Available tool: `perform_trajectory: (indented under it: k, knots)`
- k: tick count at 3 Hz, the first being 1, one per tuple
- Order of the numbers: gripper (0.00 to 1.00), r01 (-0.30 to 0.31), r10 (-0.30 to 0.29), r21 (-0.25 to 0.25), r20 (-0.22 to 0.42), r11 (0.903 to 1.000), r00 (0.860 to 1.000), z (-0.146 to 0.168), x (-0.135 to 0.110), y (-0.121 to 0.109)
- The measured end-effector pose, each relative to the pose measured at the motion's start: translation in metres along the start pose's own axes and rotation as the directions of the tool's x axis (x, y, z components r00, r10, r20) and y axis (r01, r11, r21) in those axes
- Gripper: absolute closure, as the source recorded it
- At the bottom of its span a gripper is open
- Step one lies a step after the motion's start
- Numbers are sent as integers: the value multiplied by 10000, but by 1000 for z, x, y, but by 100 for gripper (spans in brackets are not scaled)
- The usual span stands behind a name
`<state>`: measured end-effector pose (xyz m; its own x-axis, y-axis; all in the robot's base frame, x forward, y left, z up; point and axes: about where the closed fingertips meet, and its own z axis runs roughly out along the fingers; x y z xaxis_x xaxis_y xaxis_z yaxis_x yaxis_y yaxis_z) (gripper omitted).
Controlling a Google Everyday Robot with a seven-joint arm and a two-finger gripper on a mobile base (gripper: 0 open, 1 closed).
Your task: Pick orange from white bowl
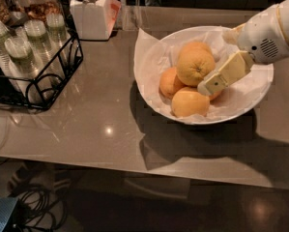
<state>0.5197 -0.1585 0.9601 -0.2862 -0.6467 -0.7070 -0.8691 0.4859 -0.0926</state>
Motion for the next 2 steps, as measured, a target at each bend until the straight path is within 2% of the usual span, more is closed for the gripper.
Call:
perform_trajectory:
  k: [2]
  knots:
    - [0,-460,469,-528,150,9975,9988,26,10,-4]
